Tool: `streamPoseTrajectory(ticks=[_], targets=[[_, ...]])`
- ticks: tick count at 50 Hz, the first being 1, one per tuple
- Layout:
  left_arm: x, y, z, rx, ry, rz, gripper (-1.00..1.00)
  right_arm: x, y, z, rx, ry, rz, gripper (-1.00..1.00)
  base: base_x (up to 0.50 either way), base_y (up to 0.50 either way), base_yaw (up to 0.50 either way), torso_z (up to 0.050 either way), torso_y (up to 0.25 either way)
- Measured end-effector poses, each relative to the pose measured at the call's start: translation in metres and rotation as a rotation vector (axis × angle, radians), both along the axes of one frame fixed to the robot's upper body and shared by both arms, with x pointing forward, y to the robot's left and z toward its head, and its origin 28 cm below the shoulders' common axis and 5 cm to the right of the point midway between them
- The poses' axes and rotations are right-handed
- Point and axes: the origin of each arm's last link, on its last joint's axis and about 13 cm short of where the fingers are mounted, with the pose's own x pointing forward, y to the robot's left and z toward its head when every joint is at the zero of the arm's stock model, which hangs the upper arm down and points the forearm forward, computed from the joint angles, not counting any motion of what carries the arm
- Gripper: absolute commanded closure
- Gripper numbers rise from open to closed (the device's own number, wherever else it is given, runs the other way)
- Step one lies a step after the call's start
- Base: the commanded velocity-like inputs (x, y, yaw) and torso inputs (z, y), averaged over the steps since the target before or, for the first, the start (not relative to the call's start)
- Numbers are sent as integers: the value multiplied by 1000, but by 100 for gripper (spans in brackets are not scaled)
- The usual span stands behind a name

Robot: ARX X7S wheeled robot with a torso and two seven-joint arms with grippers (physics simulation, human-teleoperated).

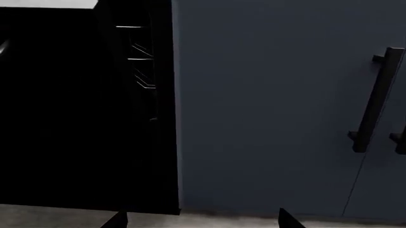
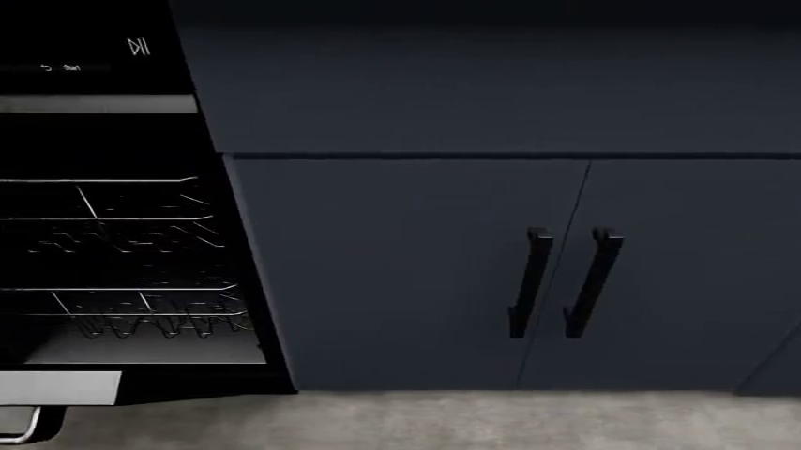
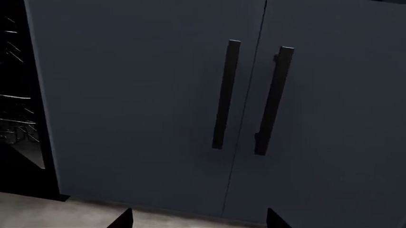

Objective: Close the dishwasher door

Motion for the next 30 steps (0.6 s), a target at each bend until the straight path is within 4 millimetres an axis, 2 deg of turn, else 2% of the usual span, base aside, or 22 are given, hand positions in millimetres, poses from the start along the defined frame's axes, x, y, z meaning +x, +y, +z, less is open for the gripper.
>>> streamPoseTrajectory(ticks=[30], targets=[[1,0,-1,1,1,1,-100,0,0,-1,1,1,0,-100,0,225,0,0,0]])
